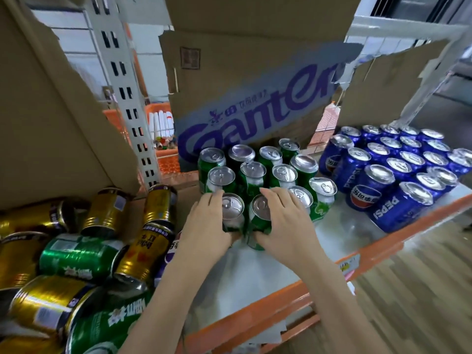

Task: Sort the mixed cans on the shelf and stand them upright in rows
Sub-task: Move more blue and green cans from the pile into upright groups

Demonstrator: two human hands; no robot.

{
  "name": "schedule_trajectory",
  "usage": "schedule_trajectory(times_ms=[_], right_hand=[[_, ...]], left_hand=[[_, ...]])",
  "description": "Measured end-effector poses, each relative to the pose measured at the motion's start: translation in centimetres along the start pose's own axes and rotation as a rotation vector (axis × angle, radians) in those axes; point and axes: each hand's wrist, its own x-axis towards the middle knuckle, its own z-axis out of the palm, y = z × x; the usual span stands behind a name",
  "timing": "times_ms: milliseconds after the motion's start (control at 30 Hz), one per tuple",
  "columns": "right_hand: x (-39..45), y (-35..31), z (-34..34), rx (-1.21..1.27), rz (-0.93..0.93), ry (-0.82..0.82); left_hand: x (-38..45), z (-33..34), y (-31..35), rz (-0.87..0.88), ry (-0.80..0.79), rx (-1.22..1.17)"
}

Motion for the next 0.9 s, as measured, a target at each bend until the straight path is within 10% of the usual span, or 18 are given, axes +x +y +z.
schedule_trajectory(times_ms=[900], right_hand=[[-12.1, -6.9, 2.7, 0.243, -0.054, -0.069]], left_hand=[[-19.9, 0.1, -1.0, -0.277, 0.169, 0.405]])
